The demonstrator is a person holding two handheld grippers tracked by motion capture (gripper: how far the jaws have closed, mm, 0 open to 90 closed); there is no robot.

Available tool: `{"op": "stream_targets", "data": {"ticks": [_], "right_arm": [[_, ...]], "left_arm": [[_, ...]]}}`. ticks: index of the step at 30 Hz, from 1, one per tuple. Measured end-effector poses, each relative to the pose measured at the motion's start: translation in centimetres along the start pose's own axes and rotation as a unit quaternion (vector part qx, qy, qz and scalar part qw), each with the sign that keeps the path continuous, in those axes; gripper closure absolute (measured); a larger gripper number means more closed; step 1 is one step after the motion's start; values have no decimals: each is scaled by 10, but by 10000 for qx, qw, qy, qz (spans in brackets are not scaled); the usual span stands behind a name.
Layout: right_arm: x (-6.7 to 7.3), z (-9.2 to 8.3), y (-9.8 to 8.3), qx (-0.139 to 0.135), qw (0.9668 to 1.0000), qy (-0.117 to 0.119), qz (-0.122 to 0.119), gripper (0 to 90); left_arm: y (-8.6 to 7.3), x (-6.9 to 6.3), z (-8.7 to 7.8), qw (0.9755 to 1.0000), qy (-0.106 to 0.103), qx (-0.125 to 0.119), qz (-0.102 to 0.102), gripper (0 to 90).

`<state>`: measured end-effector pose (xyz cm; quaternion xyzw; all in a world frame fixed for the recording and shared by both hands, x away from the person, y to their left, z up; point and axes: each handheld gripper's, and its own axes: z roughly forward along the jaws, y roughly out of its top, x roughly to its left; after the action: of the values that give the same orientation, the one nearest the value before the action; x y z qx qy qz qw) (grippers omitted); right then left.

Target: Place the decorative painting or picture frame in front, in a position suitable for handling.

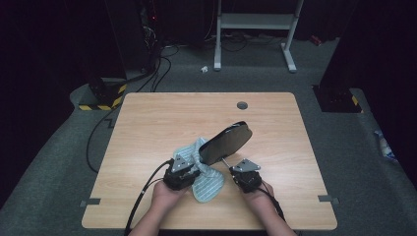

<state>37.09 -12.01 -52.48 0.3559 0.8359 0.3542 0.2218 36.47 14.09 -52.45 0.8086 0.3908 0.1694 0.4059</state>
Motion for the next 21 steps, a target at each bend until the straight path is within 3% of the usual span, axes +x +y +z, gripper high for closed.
{"op": "stream_targets", "data": {"ticks": [7,11,21], "right_arm": [[1,0,0,6,10000,8,-16,882],[1,0,0,14,10000,10,9,880],[1,0,0,34,10000,-13,36,865]], "left_arm": [[-1,-1,-4,10000,-25,-85,-36,674],[-3,-1,-16,9998,-24,-181,96,674],[-21,18,-48,9988,153,-465,-28,673]]}}
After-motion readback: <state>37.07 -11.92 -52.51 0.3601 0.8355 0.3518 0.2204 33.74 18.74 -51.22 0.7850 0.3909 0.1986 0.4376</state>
